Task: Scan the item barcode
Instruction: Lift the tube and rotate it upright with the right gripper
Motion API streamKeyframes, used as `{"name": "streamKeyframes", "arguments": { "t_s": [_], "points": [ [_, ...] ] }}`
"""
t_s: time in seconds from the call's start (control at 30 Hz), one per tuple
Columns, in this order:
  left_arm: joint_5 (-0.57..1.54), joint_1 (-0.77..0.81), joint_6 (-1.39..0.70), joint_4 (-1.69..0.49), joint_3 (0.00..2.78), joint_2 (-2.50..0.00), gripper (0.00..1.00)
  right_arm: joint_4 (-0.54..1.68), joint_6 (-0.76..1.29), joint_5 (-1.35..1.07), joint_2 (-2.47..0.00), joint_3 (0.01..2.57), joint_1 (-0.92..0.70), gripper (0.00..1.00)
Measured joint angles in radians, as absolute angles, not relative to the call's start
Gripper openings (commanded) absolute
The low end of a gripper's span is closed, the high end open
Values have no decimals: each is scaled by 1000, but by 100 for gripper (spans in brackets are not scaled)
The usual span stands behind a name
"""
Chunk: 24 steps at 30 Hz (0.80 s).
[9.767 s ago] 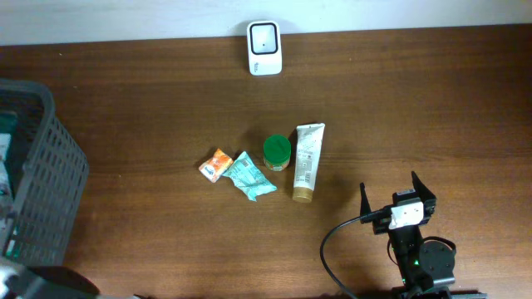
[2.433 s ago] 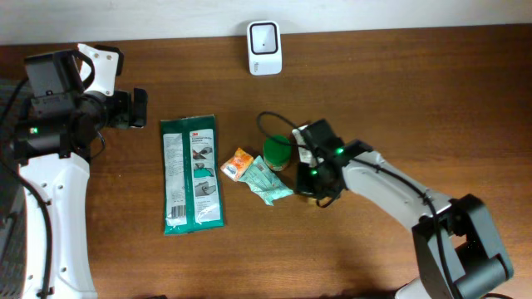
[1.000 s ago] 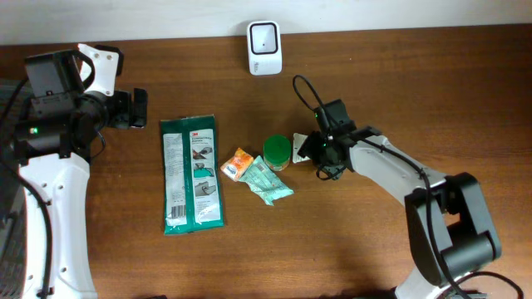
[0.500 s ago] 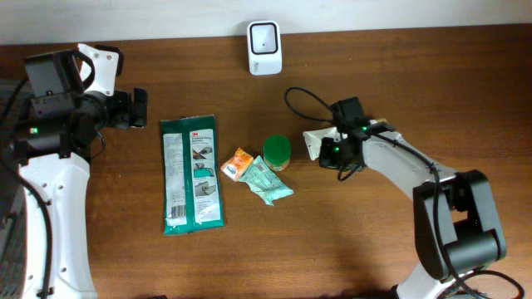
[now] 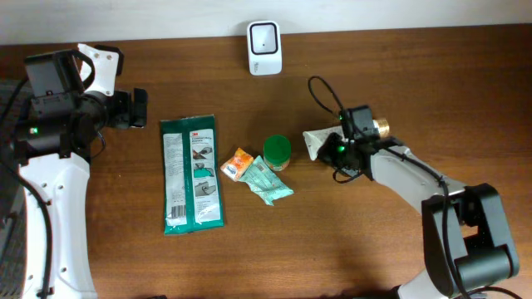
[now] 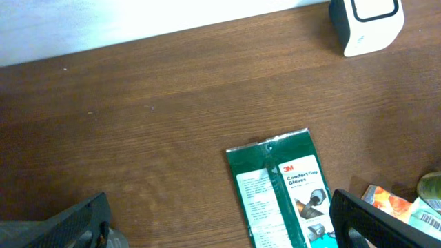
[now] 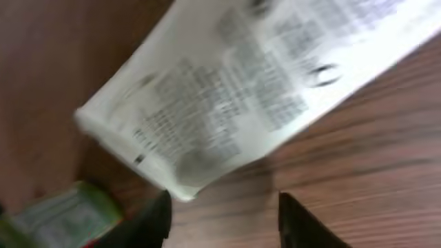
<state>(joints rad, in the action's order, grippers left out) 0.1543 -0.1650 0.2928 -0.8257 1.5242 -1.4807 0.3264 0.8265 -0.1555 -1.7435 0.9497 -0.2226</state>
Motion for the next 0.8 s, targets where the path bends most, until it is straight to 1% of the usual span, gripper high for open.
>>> {"name": "streamKeyframes", "arguments": {
  "t_s": [0.1, 0.3, 0.33, 0.37, 0.4, 0.43, 0.47, 0.6, 0.67, 0.7, 0.77, 0.8],
  "points": [
    [154, -165, 293, -826, 1524, -1481, 99, 309, 872, -97, -1744, 950, -223, 66],
    [154, -165, 293, -826, 1524, -1481, 99, 193, 889, -7, -1747, 950, -222, 65],
    [155, -165, 293, -826, 1524, -1481, 99, 172, 891, 2, -1759, 950, -223, 55],
    [154, -165, 293, -826, 1524, -1481, 99, 138, 889, 9, -1785, 950, -222, 40],
    [155, -165, 293, -826, 1524, -1481, 99, 121, 894, 12, -1805, 950, -222, 29],
    [154, -165, 293, -825, 1524, -1481, 99, 108, 892, 12, -1815, 950, -222, 15],
    [155, -165, 293, -826, 1524, -1481, 99, 100, 896, 16, -1815, 953, -221, 5],
    [155, -165, 293, -826, 1524, -1481, 99, 85, 812, -36, -1813, 974, -213, 4],
    [155, -165, 293, -826, 1524, -1481, 99, 121, 695, -154, -1805, 978, -184, 4],
    [155, -165, 293, -826, 1524, -1481, 99, 202, 611, -220, -1803, 999, -171, 4],
    [155, -165, 293, -826, 1524, -1481, 99, 454, 423, -342, -1792, 1050, -163, 4],
    [155, -165, 293, -826, 1524, -1481, 99, 521, 370, -362, -1792, 1065, -164, 4]
  ]
}}
